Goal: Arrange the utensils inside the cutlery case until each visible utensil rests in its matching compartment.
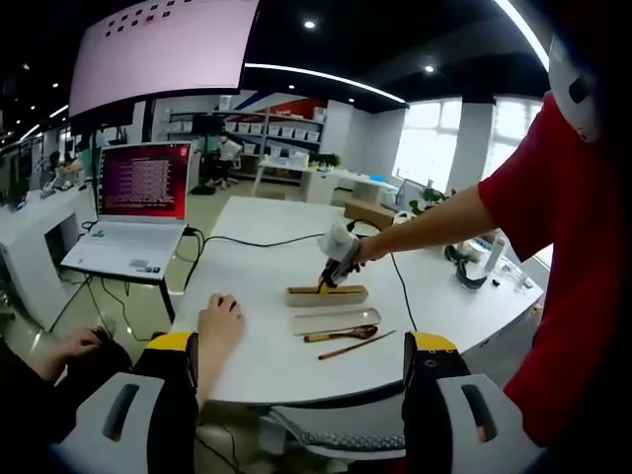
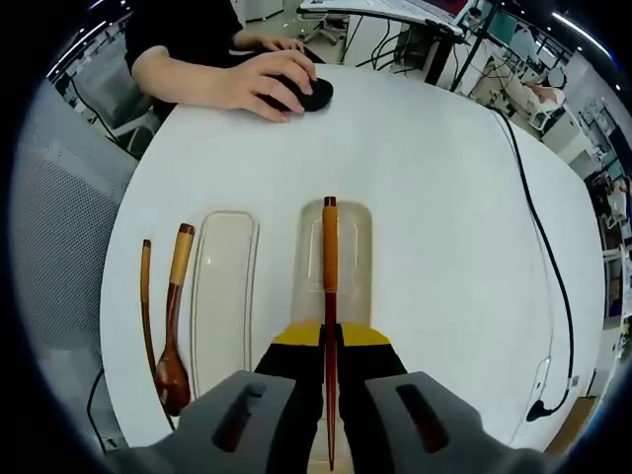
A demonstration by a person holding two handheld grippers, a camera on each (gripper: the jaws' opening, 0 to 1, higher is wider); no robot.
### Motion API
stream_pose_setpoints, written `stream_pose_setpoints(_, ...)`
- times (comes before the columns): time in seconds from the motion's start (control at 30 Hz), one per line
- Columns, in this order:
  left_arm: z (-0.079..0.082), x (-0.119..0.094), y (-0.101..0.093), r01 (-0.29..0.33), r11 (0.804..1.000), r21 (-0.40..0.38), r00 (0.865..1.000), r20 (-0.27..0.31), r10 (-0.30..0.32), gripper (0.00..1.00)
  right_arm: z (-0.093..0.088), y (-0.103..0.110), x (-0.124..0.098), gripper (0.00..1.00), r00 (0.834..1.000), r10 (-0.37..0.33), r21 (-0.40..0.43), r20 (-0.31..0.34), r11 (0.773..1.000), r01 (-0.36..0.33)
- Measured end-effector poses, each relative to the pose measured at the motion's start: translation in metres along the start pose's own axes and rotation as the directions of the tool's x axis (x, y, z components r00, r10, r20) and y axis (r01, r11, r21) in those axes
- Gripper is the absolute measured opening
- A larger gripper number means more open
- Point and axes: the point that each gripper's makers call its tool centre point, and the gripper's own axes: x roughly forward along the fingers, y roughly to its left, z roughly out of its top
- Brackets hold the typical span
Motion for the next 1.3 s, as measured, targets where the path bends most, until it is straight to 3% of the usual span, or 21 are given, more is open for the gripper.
stream_pose_setpoints(0.23, -0.004, 0.001, 0.001, -0.011, 1.000, 0.001, 1.000, -0.017, 0.011, 0.87, 0.002, 0.014, 0.004, 0.01, 1.000, 0.022, -0.002, -0.010, 1.000, -0.022)
stream_pose_setpoints(0.7, -0.011, 0.002, 0.003, -0.036, 0.999, -0.007, 0.999, -0.037, 0.036, 0.86, -0.001, 0.012, 0.012, 0.01, 0.998, 0.034, -0.059, -0.056, 0.998, -0.038)
stream_pose_setpoints(0.93, -0.011, 0.004, 0.001, -0.035, 0.999, -0.010, 0.999, -0.039, 0.034, 0.86, 0.003, 0.014, 0.013, 0.01, 0.998, 0.043, -0.050, -0.037, 0.998, -0.045)
stream_pose_setpoints(1.3, -0.007, 0.007, -0.006, -0.015, 1.000, 0.003, 0.999, -0.040, 0.015, 0.86, 0.020, 0.009, -0.007, 0.04, 0.999, 0.017, -0.006, 0.049, 1.000, -0.017)
